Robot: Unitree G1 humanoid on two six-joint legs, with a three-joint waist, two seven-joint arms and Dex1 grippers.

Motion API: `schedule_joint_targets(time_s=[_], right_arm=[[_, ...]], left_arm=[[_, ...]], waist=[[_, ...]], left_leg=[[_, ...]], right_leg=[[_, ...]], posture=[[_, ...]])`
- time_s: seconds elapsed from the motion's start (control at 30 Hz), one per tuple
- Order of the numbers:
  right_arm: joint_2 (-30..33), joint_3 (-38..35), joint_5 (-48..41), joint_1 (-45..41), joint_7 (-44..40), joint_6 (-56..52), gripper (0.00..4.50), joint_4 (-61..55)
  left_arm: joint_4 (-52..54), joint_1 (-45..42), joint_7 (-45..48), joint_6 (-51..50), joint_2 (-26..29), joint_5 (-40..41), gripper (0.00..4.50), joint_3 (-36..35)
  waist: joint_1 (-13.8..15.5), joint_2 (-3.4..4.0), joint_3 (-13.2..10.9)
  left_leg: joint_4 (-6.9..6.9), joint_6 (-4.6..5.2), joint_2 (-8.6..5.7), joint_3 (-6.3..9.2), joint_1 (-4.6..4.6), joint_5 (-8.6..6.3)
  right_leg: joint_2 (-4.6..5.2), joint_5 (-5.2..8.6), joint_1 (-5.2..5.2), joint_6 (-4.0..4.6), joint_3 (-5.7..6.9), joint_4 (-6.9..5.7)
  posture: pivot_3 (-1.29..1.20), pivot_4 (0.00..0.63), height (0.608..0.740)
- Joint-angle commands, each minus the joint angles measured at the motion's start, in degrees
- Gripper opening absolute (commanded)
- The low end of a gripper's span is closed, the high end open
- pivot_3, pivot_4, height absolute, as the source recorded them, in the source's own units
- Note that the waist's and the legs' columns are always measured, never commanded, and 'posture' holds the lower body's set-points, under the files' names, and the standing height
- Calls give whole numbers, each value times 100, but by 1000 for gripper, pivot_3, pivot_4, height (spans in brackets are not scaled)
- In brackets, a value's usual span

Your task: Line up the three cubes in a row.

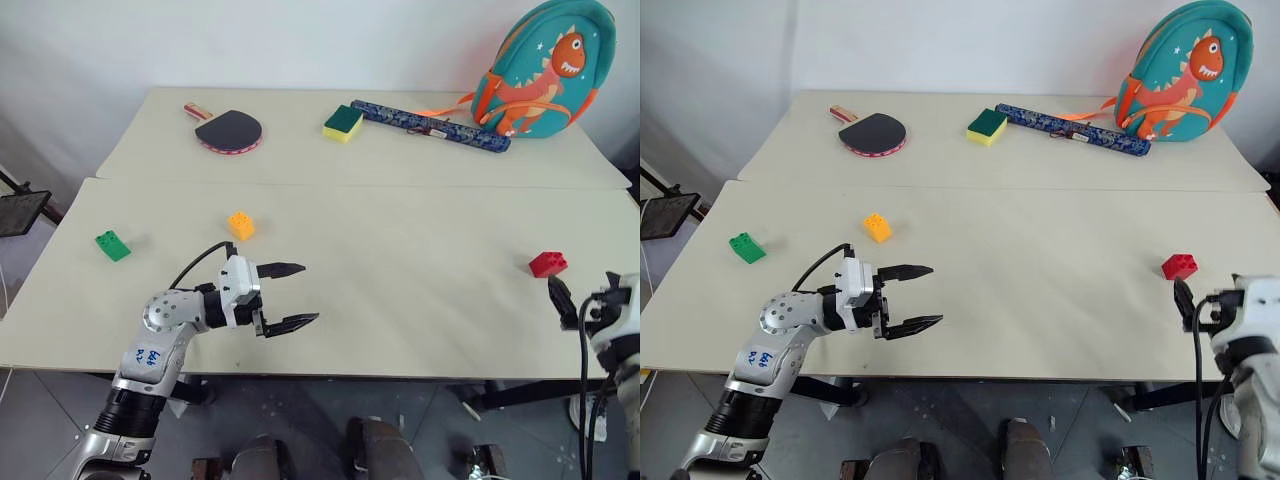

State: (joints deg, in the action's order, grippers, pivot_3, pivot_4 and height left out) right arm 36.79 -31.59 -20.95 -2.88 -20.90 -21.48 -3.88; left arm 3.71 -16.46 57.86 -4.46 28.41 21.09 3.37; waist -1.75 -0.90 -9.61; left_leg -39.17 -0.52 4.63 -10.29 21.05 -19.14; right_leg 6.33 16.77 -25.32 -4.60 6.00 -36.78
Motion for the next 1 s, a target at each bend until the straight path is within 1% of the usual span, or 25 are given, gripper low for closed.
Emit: schedule_joint_targets(time_s=[0.03,0.17,0.23,0.33,0.43,0.53,0.63,0.67,0.77,0.83,0.9,0.93,1.0], right_arm=[[361,98,15,-490,56,-676,4500,510],[624,569,410,-1134,72,-825,4500,1501],[600,652,505,-1323,168,-825,4500,1891],[514,700,508,-1454,116,-684,4500,2173],[436,774,480,-1474,5,-520,3841,2186],[416,832,412,-1443,-242,-322,2836,2118],[417,901,323,-1425,-667,-76,1795,2031],[433,1000,245,-1435,-1030,52,1485,1957],[498,1387,209,-1490,-2050,703,1467,1771],[574,1930,87,-1529,-3209,1119,1467,1360],[706,2676,156,-1699,-4279,1312,1467,1000],[750,3078,243,-1888,-4713,1295,1467,917],[672,3596,392,-2331,-5209,1361,1467,1049]], left_arm=[[137,26,50,13,66,9,4466,-14],[206,71,49,4,95,-10,4466,-16],[250,97,11,-12,115,-6,4466,-60],[280,108,-17,-32,143,6,4466,-92],[291,102,-16,-38,200,10,4500,-116],[263,78,-25,-39,262,23,4500,-156],[220,78,-22,-24,309,19,4500,-191],[203,84,-18,-19,324,16,4500,-206],[171,99,-14,-10,364,22,4500,-237],[150,132,2,-4,413,28,4500,-277],[146,215,24,-17,495,59,4500,-358],[144,278,55,-25,552,89,4500,-412],[136,383,117,-21,644,132,4500,-502]], waist=[[24,0,0],[58,0,0],[60,0,0],[53,0,0],[24,0,0],[12,2,-1],[14,3,-1],[15,3,-1],[7,5,-3],[8,7,-4],[-8,8,-5],[-17,8,-5],[-19,8,-6]], left_leg=[[0,1,0,2,1,1],[2,-3,-1,15,13,2],[1,0,-5,12,14,3],[1,0,-5,11,15,4],[2,-1,-3,10,13,5],[2,-3,-1,10,12,5],[2,-4,0,10,12,5],[2,-4,0,9,12,6],[2,-4,1,9,11,5],[3,-4,1,9,10,5],[3,-4,4,9,10,5],[3,-5,5,8,8,4],[3,-6,7,9,6,4]], right_leg=[[0,0,-1,0,1,-1],[-1,0,-1,0,15,1],[4,-1,-1,-2,13,5],[4,-1,-1,-3,13,6],[3,-1,-1,-3,12,5],[1,-1,-2,-3,12,3],[0,-1,-2,-3,12,3],[0,-1,-2,-3,12,4],[-2,-1,-2,-3,12,4],[-2,-1,-2,-3,12,3],[-4,-1,-2,-3,12,4],[-4,-1,-2,-3,12,3],[-4,-1,-2,-3,14,0]], posture=[[0,150,740],[0,150,740],[0,150,740],[0,150,740],[0,150,740],[0,150,740],[0,150,740],[0,150,740],[0,150,740],[0,150,740],[0,150,740],[0,150,740],[0,150,740]])
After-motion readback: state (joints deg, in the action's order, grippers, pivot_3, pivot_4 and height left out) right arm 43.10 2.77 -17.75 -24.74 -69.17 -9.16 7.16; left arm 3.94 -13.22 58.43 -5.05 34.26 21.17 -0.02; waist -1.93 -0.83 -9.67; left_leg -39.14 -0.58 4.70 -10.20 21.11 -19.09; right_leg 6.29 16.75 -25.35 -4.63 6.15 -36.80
